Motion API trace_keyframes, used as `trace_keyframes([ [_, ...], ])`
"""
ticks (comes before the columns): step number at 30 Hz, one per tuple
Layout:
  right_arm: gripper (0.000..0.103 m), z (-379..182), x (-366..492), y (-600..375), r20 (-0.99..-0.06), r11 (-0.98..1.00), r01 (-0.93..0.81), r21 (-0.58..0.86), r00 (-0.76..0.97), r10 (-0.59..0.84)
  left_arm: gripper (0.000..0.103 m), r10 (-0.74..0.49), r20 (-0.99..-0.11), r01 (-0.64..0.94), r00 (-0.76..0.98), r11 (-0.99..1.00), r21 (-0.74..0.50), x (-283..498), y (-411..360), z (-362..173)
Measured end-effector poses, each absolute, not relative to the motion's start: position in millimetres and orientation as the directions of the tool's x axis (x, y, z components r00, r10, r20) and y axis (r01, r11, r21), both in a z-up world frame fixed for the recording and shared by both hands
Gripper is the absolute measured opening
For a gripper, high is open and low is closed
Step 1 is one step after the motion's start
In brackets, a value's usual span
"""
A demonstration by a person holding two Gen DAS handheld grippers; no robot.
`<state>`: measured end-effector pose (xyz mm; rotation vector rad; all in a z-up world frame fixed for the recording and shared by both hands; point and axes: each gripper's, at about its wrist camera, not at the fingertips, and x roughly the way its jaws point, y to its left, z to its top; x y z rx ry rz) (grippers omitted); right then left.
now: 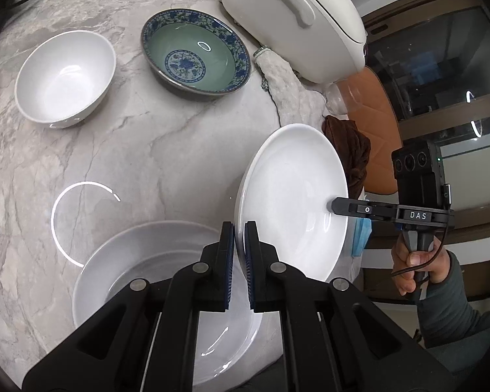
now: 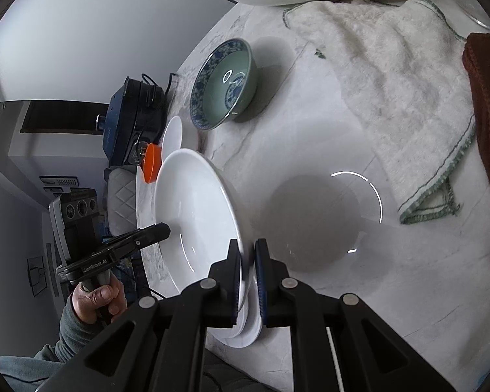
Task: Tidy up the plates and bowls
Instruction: 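Lift the small white plate and carry it toward the plate stack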
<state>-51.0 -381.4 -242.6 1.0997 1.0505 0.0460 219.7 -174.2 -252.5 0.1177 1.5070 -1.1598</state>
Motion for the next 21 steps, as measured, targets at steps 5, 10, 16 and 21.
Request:
trace_keyframes([
  [5,0.012,-234.8,-48.1,-345.8,-0.661,0.507,0.428,0.748,0.540,0.520,0.005,-0.532,-0.789,0.626,-0.306,0.512,-0.588,221.6,-139.3,-241.2],
  [10,0.012,-228.0,-40.6,-304.6,-0.651,0.511,0.407,0.757,0.534,0.539,0.005,-0.545,-0.788,0.616,-0.286,0.525,-0.587,222.5,-86.3,-231.6],
  [16,0.013,-234.0,-25.6,-264.0,-0.647,0.504,0.406,0.762,0.520,0.558,0.005,-0.547,-0.788,0.591,-0.283,0.548,-0.593,216.8,-33.4,-234.8],
  [21,0.014,-241.2,-22.6,-242.6,-0.646,0.488,0.422,0.764,0.512,0.567,0.005,-0.542,-0.782,0.556,-0.307,0.565,-0.610,210.8,-6.1,-257.1],
])
